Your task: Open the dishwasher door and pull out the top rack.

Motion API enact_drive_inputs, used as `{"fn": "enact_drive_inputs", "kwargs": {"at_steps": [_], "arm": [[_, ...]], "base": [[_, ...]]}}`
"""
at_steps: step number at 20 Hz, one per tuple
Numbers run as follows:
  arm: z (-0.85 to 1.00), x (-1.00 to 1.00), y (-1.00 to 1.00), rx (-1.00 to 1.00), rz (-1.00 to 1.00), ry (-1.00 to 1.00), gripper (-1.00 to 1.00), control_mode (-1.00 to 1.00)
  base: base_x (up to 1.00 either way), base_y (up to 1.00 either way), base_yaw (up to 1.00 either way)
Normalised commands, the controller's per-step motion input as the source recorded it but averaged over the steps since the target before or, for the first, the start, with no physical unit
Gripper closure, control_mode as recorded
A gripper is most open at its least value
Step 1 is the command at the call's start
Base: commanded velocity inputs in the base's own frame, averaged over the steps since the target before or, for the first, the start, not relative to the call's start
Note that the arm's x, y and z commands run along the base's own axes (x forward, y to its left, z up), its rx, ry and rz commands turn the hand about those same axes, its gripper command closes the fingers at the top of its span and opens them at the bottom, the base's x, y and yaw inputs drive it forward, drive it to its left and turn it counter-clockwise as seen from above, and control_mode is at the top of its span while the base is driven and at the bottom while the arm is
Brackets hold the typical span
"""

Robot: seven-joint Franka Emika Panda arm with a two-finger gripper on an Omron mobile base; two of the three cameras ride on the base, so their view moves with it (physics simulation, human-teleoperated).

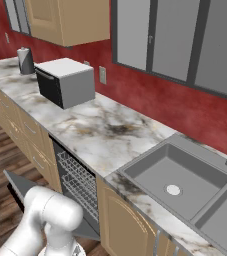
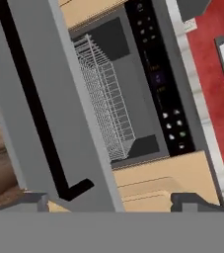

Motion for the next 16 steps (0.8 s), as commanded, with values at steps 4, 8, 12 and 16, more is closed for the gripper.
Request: {"fn": "enact_drive_inputs", "kwargs": {"at_steps": [4,8,12,16], "arm": [[1.0,0.05,0.02,0.39,0.0,0.26,-1.0,-1.0],[0.97,0.22,0.0,0.32,0.0,0.23,-1.0,-1.0],[0.94,0.23,-0.03,0.29,0.0,0.2,-1.0,-1.0],[0.83,0.33,-0.16,0.21,-0.03,0.18,-1.0,-1.0]], "base": [[0.0,0.0,0.0],[0.0,0.0,0.0],[0.0,0.0,0.0],[0.0,0.0,0.0]]}}
